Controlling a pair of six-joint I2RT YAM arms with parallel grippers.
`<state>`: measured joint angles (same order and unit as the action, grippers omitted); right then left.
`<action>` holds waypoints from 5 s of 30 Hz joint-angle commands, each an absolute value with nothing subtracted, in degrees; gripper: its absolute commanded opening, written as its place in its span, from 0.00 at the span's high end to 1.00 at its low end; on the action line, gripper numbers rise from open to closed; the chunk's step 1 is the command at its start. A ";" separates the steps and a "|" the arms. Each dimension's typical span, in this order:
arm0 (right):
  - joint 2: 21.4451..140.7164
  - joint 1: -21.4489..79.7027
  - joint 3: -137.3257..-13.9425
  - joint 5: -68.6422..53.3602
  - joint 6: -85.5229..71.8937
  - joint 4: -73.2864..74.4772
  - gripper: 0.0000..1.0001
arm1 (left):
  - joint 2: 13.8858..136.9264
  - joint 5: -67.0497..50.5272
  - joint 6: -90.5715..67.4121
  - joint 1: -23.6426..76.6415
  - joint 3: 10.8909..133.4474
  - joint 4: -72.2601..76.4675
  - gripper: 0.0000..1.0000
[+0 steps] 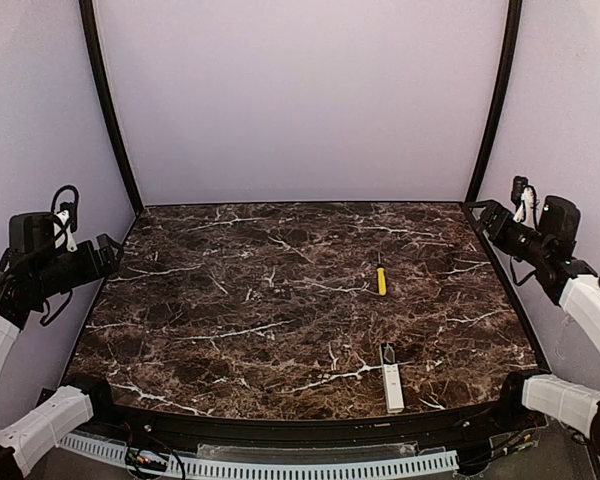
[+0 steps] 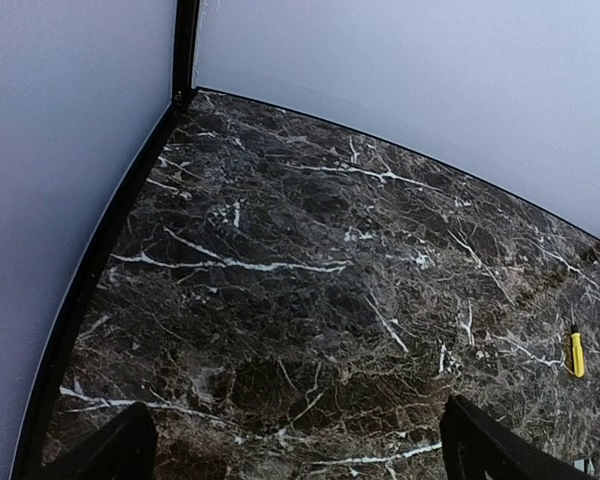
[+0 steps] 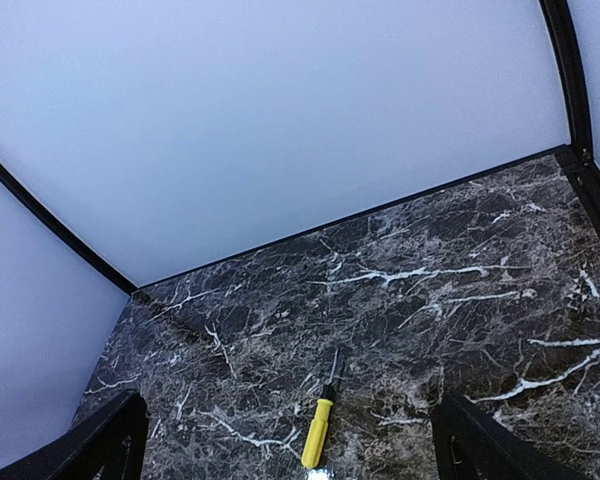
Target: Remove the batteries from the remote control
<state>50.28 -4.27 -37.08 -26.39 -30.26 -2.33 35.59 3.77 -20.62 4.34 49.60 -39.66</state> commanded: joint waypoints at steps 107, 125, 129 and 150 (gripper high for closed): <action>79.90 61.32 -57.88 -4.06 -43.28 9.69 0.83 | 44.22 4.32 -21.10 3.49 46.49 -42.72 0.18; 84.96 52.15 -61.61 -43.46 -34.53 -9.49 0.86 | 44.34 -10.49 -18.16 3.38 45.33 -37.71 0.19; 86.81 51.65 -62.76 -53.44 -34.80 -10.43 0.85 | 44.82 -25.83 -19.94 4.04 44.88 -33.43 0.21; 89.75 52.50 -62.25 -64.57 -38.88 -15.72 0.92 | 56.54 -45.85 -36.22 34.15 58.45 -17.44 0.17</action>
<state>88.82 52.10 -61.14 -62.04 -39.86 -15.27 54.68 -45.56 -34.24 30.83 55.55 -19.44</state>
